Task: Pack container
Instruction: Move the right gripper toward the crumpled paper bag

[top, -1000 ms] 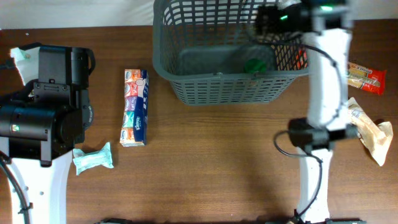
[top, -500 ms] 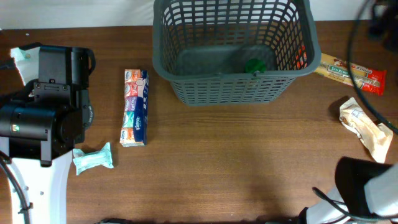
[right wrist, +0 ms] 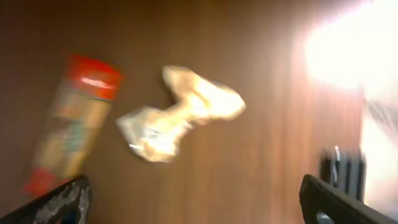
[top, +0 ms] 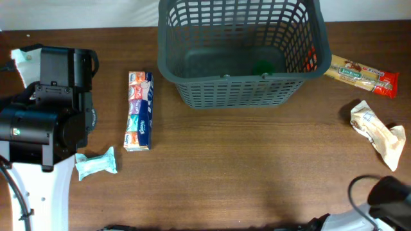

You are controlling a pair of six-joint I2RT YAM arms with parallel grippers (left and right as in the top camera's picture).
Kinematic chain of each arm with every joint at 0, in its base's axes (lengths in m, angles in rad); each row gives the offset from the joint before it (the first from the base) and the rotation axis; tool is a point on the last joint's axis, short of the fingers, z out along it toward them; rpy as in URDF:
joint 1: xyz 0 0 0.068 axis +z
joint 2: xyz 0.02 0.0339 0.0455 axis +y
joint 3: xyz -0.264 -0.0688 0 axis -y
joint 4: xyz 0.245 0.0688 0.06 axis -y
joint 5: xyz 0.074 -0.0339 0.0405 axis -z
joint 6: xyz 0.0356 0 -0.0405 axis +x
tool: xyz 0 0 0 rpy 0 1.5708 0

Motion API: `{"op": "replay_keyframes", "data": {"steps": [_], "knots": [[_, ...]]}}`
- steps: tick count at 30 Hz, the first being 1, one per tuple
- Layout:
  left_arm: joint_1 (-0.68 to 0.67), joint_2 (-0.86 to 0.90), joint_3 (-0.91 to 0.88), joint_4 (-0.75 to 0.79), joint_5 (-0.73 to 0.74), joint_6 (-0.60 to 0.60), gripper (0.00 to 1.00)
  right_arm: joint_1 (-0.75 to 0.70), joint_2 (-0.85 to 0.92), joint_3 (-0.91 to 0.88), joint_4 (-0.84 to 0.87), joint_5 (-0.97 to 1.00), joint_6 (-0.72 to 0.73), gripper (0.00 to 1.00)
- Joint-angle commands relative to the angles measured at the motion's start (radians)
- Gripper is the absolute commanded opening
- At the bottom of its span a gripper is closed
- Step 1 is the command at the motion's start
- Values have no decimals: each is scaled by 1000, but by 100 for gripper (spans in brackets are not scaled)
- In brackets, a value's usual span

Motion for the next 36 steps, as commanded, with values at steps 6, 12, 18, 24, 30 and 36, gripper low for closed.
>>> {"op": "replay_keyframes", "data": {"steps": [6,12,18,24,30,36], "knots": [[4,2,0,0,-7,8,99,3,69,-406,145,-71,373,99],[4,2,0,0,-7,8,100,74,80,-516,392,-84,366,99],[4,2,0,0,-7,8,99,71,177,-515,500,-169,363,99],[4,2,0,0,-7,8,100,68,280,-515,501,-168,397,99],[4,2,0,0,-7,8,100,68,333,-515,491,-162,438,99],[4,2,0,0,-7,8,100,68,362,-516,505,-84,429,99]]}}
